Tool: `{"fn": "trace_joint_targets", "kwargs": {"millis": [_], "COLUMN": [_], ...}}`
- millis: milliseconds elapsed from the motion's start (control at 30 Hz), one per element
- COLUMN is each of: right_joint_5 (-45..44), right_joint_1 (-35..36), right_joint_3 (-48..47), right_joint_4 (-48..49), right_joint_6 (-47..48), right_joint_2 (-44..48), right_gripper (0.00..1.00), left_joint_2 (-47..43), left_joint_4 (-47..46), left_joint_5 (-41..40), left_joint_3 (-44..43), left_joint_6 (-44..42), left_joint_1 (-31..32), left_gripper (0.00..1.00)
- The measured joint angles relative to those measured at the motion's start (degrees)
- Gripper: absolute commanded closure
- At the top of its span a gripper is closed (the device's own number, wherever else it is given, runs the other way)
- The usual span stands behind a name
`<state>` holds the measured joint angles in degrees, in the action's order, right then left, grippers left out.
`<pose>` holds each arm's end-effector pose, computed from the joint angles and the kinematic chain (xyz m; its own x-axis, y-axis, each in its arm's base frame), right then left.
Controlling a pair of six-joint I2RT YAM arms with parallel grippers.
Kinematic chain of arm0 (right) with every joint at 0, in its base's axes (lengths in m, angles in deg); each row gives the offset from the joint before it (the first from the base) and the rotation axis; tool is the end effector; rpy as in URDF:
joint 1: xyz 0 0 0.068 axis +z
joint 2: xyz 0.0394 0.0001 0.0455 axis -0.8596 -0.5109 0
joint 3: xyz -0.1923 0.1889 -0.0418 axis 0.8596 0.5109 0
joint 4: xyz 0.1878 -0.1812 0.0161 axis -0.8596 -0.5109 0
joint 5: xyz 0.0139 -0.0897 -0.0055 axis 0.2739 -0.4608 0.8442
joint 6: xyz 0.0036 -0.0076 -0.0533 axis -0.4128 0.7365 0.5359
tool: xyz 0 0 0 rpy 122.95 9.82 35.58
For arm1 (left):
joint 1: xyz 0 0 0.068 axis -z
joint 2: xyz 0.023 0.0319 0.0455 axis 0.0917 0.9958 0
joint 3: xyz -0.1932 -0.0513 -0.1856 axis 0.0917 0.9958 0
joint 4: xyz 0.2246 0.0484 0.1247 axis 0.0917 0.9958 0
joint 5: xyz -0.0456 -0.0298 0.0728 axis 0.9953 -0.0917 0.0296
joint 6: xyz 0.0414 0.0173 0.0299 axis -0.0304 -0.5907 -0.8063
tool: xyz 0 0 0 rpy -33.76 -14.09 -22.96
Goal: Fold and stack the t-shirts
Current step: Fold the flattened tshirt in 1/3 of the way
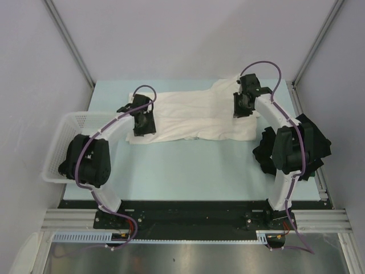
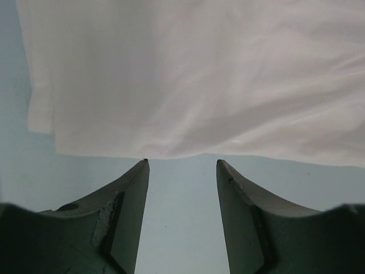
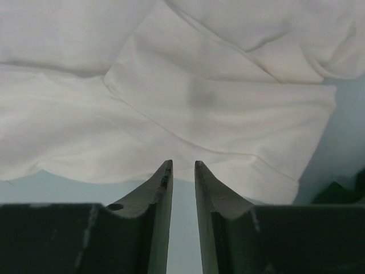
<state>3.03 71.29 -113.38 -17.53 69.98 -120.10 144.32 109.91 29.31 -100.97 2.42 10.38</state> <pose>0.4171 0.0900 0.2549 -0.8425 -0.0169 -0.5384 -0.0922 0.9893 0.1132 0.3490 -0.0933 0.2178 -0.8603 -0.1761 -0.4783 -0.1482 0.9843 -0.0958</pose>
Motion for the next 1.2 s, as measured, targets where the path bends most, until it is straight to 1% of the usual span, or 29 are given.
{"fn": "trace_joint_targets", "kwargs": {"millis": [267, 433, 600, 767, 967, 1067, 1133, 1167, 1200], "right_joint_5": [-6.88, -10.64, -14.73, -16.92, -16.46, -16.33, -16.33, -16.33, -16.35], "right_joint_1": [0.07, 0.33, 0.57, 0.57, 1.11, 2.21, 3.21, 3.61, 3.93], "right_joint_3": [0.20, 0.39, 1.31, 2.51, 4.15, 4.35, 4.35, 4.35, 4.35], "right_joint_4": [-6.84, -10.16, -12.22, -12.81, -11.10, -9.07, -7.15, -6.29, -5.49], "right_joint_6": [0.20, -0.31, -1.75, -3.10, -3.26, -3.02, -2.67, -2.56, -2.34], "right_joint_2": [2.78, 2.78, 2.60, 0.42, -2.16, -2.56, -2.73, -2.84, -2.99], "right_gripper": [0.67, 0.65, 0.64, 0.63, 0.65, 0.67, 0.68, 0.69, 0.69], "left_joint_2": [-3.17, -5.57, -7.85, -9.60, -11.80, -12.07, -12.04, -12.04, -11.98], "left_joint_4": [0.83, 1.22, 1.77, 2.97, 3.52, 3.45, 3.41, 3.43, 3.39], "left_joint_5": [0.00, -0.20, -0.57, -0.87, -1.07, -1.07, -1.09, -1.07, -1.05], "left_joint_3": [1.14, 1.27, 2.38, 2.75, 2.84, 3.17, 3.50, 3.58, 3.58], "left_joint_6": [0.17, 0.13, 0.13, 0.11, 0.07, 0.04, 0.00, 0.00, -0.07], "left_joint_1": [0.00, 0.00, 0.00, 0.00, 0.00, 0.00, 0.00, 0.00, 0.00], "left_gripper": [0.43, 0.34, 0.32, 0.31, 0.31, 0.35, 0.43, 0.48, 0.63]}}
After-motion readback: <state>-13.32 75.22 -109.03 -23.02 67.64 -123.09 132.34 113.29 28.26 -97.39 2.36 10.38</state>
